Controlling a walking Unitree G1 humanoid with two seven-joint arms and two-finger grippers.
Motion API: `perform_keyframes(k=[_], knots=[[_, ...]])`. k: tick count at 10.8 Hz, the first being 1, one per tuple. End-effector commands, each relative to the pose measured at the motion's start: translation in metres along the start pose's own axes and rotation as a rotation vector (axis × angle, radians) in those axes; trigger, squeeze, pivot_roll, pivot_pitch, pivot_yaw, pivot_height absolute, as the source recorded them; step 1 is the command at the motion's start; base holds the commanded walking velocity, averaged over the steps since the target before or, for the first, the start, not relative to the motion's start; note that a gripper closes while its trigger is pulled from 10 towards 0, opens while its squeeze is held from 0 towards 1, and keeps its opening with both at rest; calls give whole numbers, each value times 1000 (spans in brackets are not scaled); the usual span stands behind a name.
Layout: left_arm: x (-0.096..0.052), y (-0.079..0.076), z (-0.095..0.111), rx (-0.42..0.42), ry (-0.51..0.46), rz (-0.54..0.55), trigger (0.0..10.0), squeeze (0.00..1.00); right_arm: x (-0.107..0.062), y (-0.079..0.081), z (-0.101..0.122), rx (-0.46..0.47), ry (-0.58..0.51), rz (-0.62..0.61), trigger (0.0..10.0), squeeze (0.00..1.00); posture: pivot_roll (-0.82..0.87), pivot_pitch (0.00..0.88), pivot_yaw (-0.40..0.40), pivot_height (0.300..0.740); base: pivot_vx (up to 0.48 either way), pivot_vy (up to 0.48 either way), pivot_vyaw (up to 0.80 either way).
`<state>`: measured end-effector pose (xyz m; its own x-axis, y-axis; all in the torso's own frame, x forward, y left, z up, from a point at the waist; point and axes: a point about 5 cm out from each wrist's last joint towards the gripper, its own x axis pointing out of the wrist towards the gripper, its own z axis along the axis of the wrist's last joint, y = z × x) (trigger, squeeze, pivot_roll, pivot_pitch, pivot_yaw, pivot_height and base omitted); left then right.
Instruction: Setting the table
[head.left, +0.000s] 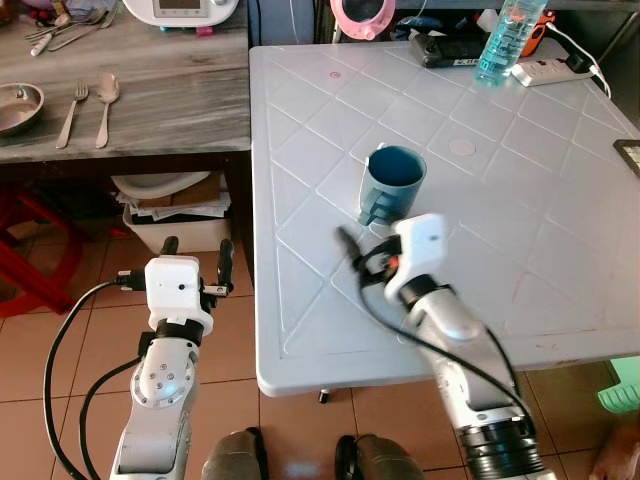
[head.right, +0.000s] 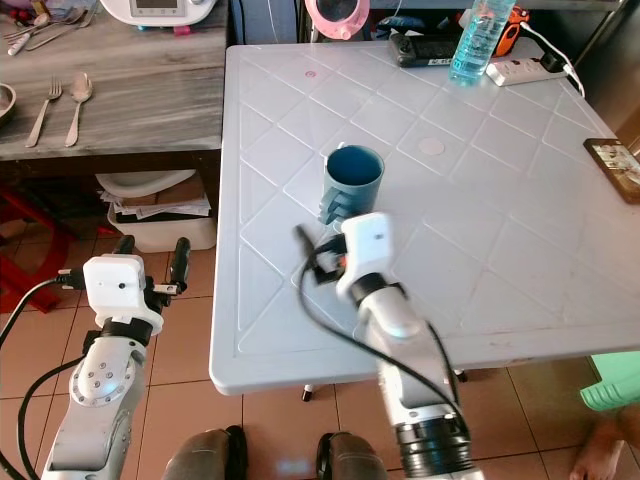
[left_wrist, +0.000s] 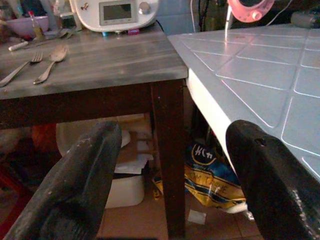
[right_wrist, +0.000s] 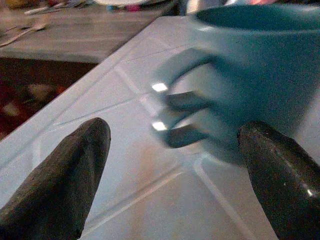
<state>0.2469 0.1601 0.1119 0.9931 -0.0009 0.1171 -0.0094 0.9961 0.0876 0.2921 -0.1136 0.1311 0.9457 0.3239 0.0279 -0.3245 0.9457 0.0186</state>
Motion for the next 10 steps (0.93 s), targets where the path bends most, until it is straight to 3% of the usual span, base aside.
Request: perform_keyframes(k=[1, 5, 8, 10], knots=[[-1, 0, 1, 2, 0, -7, 10000, 0, -1, -14, 5, -20, -25, -66, 10000, 0, 15, 149, -10, 740, 0, 0, 0], [-1, 1, 1, 4, 2, -21, 10000, 0, -2, -40, 11, -60, -46, -165, 10000, 0, 16, 154, -2, 740, 0, 0, 0], [-2, 3, 1, 11, 3, -19, 10000, 0, 0, -36, 7, -56, -35, -162, 10000, 0, 20, 157, 2, 740, 0, 0, 0], [-1, 3, 1, 14, 3, -25, 10000, 0, 12, -27, 6, -51, -27, -138, 10000, 0, 23, 160, 7, 740, 0, 0, 0]])
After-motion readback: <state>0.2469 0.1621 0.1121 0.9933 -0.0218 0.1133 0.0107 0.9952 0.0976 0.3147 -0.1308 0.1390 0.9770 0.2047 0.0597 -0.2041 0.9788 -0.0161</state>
